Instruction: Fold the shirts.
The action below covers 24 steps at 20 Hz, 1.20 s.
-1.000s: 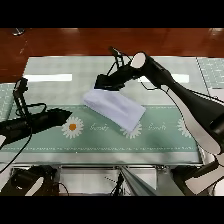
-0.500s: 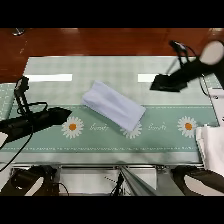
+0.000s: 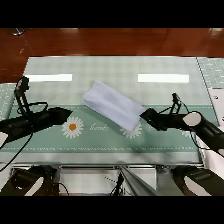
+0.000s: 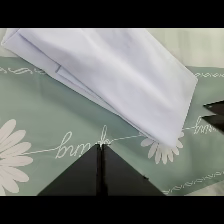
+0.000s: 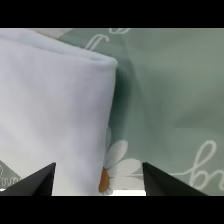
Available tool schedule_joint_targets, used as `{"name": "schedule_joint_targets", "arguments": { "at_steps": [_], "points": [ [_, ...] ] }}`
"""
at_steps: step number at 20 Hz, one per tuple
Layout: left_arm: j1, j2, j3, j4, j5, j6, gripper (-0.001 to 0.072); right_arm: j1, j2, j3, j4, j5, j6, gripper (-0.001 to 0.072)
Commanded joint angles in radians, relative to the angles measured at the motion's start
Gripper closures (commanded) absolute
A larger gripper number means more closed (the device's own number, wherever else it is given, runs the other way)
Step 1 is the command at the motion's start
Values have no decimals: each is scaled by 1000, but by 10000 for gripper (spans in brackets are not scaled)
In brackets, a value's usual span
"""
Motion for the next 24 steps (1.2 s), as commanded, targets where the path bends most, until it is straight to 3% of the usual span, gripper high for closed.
{"name": "schedule_joint_targets", "arguments": {
  "at_steps": [1,5,6,7,8,11,17,24],
  "points": [
    [0,0,0,-1,0,0,690,34,-175,27,236,-9,-203,93],
    [0,0,0,0,0,0,690,34,-356,145,399,104,-385,112],
    [0,-1,0,0,0,0,690,34,-384,185,407,127,-416,280],
    [0,0,0,0,0,0,690,34,-400,228,403,153,-449,568],
    [0,0,0,-1,0,0,690,34,-404,279,404,182,-505,691],
    [0,-1,0,0,0,1,690,32,-403,500,257,311,-486,692],
    [0,-1,0,0,0,1,690,23,-403,1112,-267,606,-185,692],
    [0,0,0,0,0,0,690,-282,-382,1538,-299,974,-50,692]
  ]
}}
